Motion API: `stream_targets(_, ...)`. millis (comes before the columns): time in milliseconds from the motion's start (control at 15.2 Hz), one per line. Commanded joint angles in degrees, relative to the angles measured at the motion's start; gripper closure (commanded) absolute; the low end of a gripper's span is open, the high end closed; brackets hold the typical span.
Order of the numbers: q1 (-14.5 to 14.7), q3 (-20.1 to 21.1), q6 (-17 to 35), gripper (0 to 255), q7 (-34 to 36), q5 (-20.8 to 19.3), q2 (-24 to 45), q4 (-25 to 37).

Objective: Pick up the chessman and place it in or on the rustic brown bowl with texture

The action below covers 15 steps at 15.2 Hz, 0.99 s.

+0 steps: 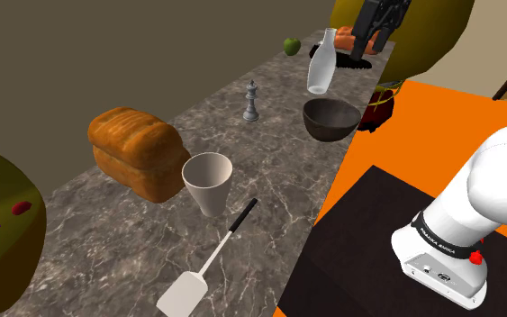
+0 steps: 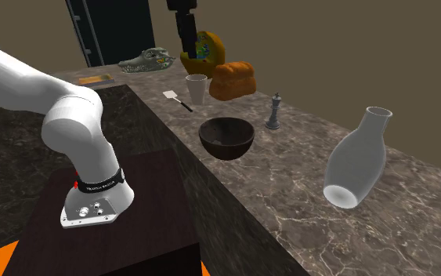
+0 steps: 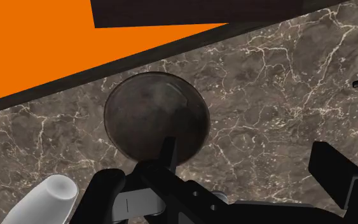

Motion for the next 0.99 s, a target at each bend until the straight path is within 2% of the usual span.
stream_targets(0,0.0,0.0,0.0,0,0.0,0.0,0.0,0.0)
stream_targets(462,-0.5,0.6,10.5,0,0.0,-0.2,13.6,3.0)
stream_targets(924,-0.9,1.1,18.3,0,0.4,-1.0,28.3,9.8)
